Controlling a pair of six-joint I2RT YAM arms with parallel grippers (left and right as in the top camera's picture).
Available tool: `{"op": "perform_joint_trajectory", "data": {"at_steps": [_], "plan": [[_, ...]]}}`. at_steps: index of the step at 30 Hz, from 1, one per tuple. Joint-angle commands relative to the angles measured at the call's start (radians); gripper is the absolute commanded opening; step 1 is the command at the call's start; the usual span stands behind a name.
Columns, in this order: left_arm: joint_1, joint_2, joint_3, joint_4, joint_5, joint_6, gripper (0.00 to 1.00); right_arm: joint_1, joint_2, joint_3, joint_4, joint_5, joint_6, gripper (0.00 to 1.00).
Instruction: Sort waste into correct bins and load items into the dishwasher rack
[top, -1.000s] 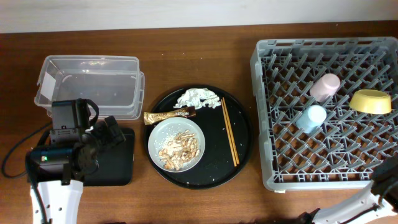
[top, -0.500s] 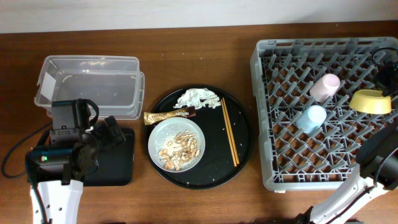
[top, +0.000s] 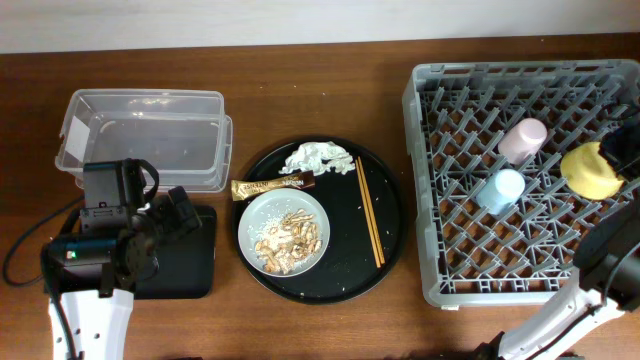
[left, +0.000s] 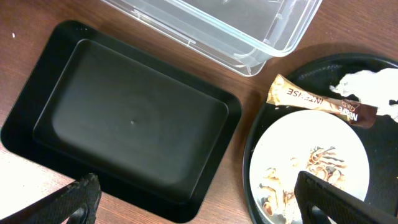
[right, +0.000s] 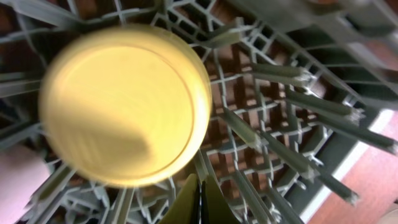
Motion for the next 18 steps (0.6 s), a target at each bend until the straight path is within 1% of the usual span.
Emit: {"op": "perform_joint_trajectory", "data": {"at_steps": [1,2,3,4,5,6,7,8,9,10,11,14,15,17,18], "plan": [[0.002,-0.003,0.011,0.002,-0.005,-0.017,0.99,-0.005,-0.176,-0.001,-0.013,-0.052,0.050,0.04],[0.002,-0.003,0.011,0.002,-0.005,-0.017,0.99,-0.005,-0.225,-0.001,-0.025,-0.137,0.050,0.04],[0.002,-0.003,0.011,0.002,-0.004,-0.017,0.99,-0.005,-0.249,-0.001,-0.034,-0.224,0.050,0.13],[0.002,-0.003,0.011,0.002,-0.004,-0.017,0.99,-0.005,-0.259,-0.001,-0.077,-0.390,0.050,0.98],[0.002,-0.003,0.011,0.002,-0.004,-0.017,0.99,-0.002,-0.256,-0.002,-0.122,-0.514,0.014,0.98],[0.002,-0.003,0.011,0.002,-0.005,-0.017,0.99,0.018,-0.255,-0.002,-0.159,-0.664,-0.130,0.98],[0.002,-0.003,0.011,0.002,-0.005,-0.017,0.99,0.042,-0.255,-0.002,-0.183,-0.727,-0.214,0.98],[0.002,-0.003,0.011,0.002,-0.005,-0.017,0.99,0.083,-0.255,-0.002,-0.218,-0.765,-0.302,0.99],[0.002,-0.003,0.011,0.002,-0.004,-0.017,0.99,0.148,-0.255,-0.002,-0.261,-0.758,-0.373,0.98],[0.002,-0.003,0.011,0.002,-0.004,-0.017,0.99,0.201,-0.255,-0.002,-0.284,-0.758,-0.414,0.98],[0.002,-0.003,0.011,0.002,-0.004,-0.017,0.99,0.299,-0.255,-0.002,-0.302,-0.748,-0.443,0.98],[0.002,-0.003,0.011,0.002,-0.005,-0.017,0.99,0.550,-0.255,-0.002,-0.278,-0.653,-0.441,0.98],[0.002,-0.003,0.011,0.002,-0.005,-0.017,0.99,0.651,-0.255,-0.002,-0.261,-0.618,-0.440,0.98],[0.002,-0.003,0.011,0.002,-0.004,-0.017,0.99,0.786,-0.253,-0.002,-0.229,-0.595,-0.437,0.98],[0.002,-0.003,0.011,0.002,-0.005,-0.017,0.99,0.879,-0.250,-0.004,-0.197,-0.595,-0.437,0.98]]}}
